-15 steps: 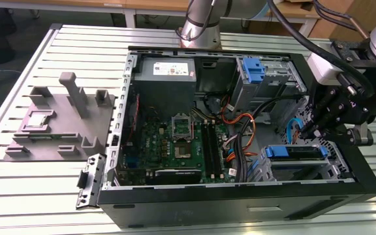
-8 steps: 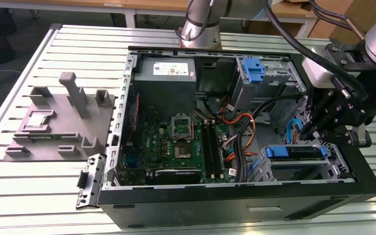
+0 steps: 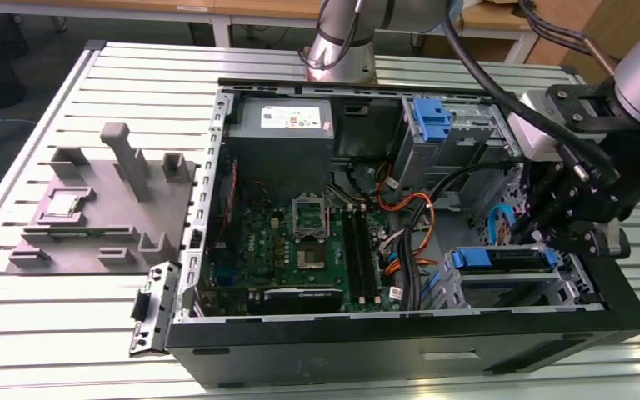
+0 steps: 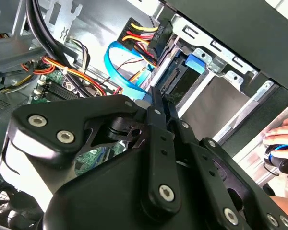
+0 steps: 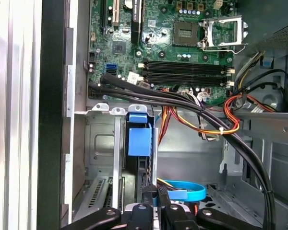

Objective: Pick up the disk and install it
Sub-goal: 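Insert the first disk wire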

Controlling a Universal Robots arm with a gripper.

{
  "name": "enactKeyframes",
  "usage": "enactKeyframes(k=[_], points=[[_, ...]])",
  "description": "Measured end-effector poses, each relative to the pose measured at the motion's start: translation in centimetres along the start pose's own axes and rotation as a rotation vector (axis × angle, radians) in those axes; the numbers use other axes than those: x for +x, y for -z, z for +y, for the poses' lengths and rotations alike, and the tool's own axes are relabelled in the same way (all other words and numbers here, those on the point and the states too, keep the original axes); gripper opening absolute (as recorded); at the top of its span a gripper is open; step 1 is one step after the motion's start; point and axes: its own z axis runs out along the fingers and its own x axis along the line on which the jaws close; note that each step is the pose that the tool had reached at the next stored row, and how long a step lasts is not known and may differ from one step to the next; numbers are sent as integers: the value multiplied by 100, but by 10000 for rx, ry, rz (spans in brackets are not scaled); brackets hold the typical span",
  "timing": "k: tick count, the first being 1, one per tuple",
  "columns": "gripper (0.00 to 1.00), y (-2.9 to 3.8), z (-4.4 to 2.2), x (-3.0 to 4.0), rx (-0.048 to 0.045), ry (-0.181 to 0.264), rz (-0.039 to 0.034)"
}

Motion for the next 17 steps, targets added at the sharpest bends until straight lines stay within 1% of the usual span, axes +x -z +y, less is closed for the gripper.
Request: enactKeyframes(k=[10,17], points=[[16,-62,19,37,55,51,-1],[16,-90,23,56,107,93,-3]])
